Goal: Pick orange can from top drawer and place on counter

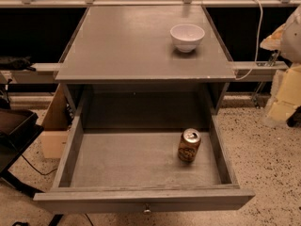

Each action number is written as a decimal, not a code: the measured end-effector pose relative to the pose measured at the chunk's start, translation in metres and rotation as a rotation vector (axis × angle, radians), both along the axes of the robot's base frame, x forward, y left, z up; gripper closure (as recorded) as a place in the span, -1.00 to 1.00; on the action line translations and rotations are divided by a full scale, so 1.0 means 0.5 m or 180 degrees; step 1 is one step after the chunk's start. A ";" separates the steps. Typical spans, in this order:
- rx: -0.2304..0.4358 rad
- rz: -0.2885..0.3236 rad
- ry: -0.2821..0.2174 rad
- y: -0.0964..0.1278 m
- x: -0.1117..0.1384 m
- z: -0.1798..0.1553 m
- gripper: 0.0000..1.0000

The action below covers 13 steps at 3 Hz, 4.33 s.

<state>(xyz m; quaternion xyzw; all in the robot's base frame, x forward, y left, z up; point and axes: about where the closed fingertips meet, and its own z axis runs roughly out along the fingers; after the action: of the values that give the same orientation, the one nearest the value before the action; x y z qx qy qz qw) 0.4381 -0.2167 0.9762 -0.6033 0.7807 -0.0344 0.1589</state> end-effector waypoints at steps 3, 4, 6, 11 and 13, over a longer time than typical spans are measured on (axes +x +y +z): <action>0.0769 0.0111 0.0142 0.045 0.039 -0.101 -1.00; 0.1689 0.0252 0.0114 0.091 0.053 -0.243 -1.00; 0.2921 0.0544 -0.0233 0.196 0.074 -0.381 -1.00; 0.3068 0.0549 -0.0459 0.199 0.165 -0.573 -0.71; 0.2953 0.0441 -0.0285 0.201 0.168 -0.623 0.22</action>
Offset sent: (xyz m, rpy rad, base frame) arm 0.0221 0.0232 -0.0404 0.2172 0.0746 0.0256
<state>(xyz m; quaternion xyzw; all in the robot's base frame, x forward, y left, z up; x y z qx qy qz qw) 0.5221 -0.1160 0.6645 -0.5172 0.6639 0.3029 0.4472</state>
